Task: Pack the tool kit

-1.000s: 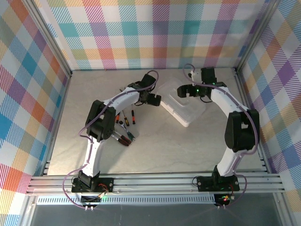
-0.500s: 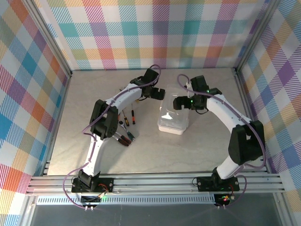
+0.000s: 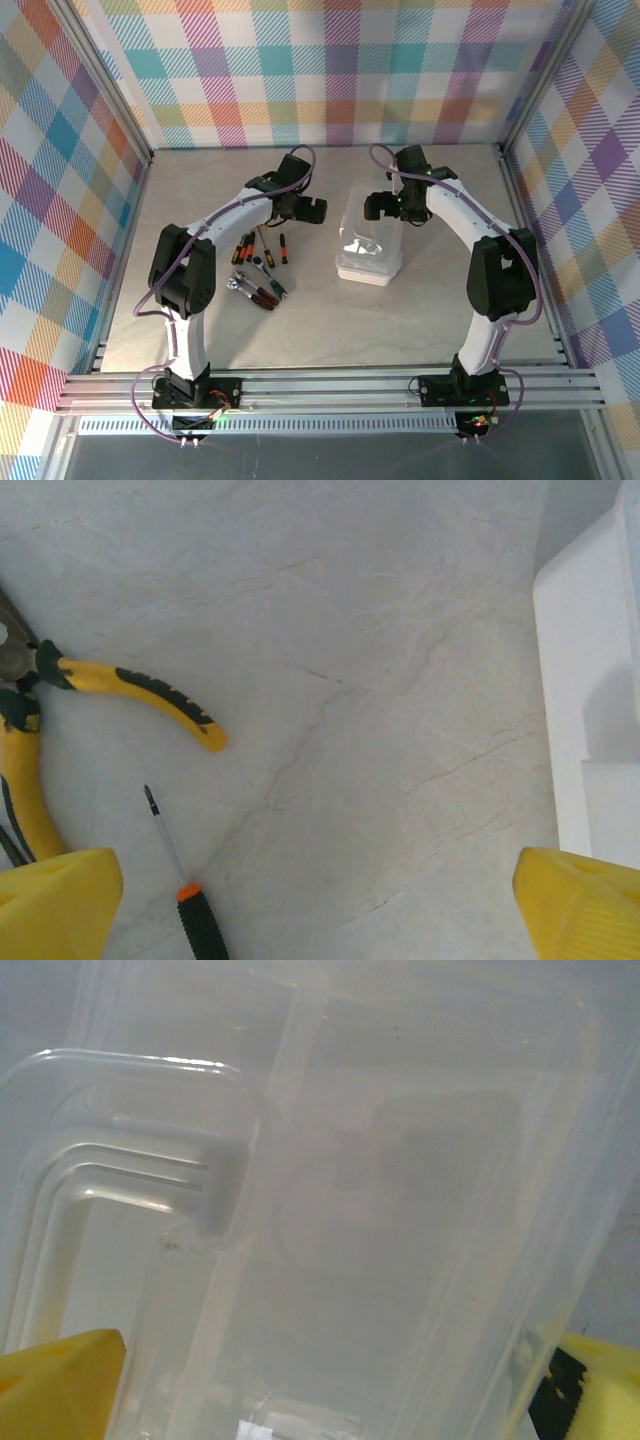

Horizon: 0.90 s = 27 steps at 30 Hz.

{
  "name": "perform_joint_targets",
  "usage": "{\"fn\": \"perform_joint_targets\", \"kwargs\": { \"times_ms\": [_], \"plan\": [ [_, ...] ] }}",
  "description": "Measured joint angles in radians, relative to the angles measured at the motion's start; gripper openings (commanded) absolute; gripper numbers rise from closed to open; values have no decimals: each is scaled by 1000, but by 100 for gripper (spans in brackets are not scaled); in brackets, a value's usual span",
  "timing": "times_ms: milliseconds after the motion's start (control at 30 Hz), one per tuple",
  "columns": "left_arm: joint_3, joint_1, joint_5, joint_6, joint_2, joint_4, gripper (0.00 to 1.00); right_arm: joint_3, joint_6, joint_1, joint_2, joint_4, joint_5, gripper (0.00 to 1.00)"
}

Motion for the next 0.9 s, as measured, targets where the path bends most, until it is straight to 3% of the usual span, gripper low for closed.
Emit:
{"fn": "perform_joint_targets", "kwargs": {
  "times_ms": [100, 367, 567, 900],
  "plan": [
    [-30, 2, 27, -7, -1, 7, 100, -10, 7, 0, 0, 7, 0, 98],
    [-64, 2, 108, -30, -1, 25, 100, -18, 40, 0, -5, 20, -11, 78],
    [-66, 5, 145, -31, -5, 28, 100, -52, 43, -14, -28, 55, -33, 70],
    [-125, 39, 350, -105, -87, 128, 100, -341, 47, -141, -187, 332, -323, 69]
  ]
}}
